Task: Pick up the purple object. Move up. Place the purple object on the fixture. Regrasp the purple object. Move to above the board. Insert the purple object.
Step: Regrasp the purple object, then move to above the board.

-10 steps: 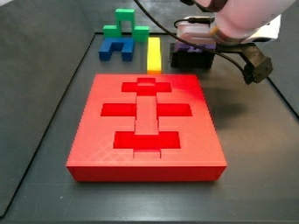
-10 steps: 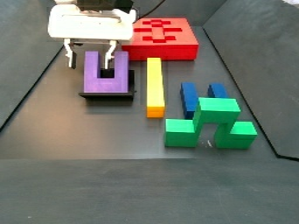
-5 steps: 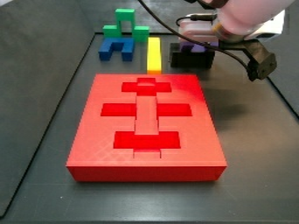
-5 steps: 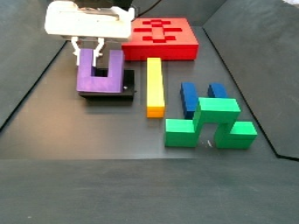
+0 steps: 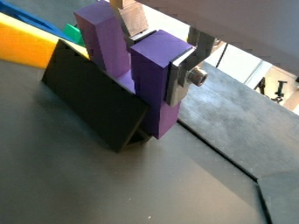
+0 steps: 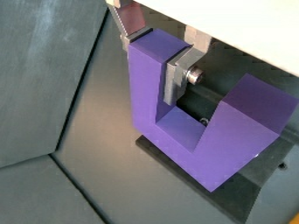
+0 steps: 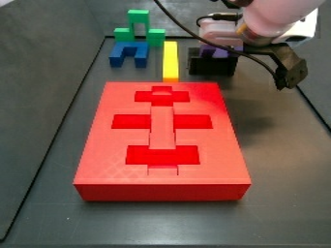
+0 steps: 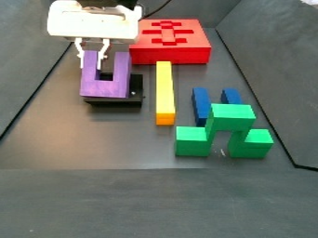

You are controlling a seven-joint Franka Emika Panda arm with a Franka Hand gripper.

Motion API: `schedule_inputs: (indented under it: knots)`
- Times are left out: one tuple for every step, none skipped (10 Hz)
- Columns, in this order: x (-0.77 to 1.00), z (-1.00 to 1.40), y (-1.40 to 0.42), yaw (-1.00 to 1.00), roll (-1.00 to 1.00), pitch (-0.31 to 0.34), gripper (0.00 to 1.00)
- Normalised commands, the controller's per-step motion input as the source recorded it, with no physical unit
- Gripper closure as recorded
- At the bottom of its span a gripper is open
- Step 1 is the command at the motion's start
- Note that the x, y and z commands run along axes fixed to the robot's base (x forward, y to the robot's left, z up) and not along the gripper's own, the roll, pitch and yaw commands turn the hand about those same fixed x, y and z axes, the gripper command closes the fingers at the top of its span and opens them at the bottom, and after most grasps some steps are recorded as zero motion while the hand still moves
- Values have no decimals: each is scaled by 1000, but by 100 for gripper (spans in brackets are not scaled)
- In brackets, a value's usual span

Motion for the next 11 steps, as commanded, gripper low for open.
schedule_inputs:
  knots:
    - [0, 0, 0, 0, 0, 0, 100]
    - [0, 0, 0, 0, 0, 0, 100]
    - [0, 0, 0, 0, 0, 0, 100]
    - [0, 0, 0, 0, 0, 0, 100]
    - [0, 0, 0, 0, 0, 0, 100]
    - [0, 0, 0, 0, 0, 0, 100]
    - [0, 1400, 0, 0, 0, 0, 100]
    - [8, 1400, -21, -39, -18, -31, 100]
    - [-8, 1400, -18, -50, -55, -23, 100]
    - [-4, 1400, -8, -33, -22, -12, 100]
    - [8, 1400, -17, -33, -16, 42, 100]
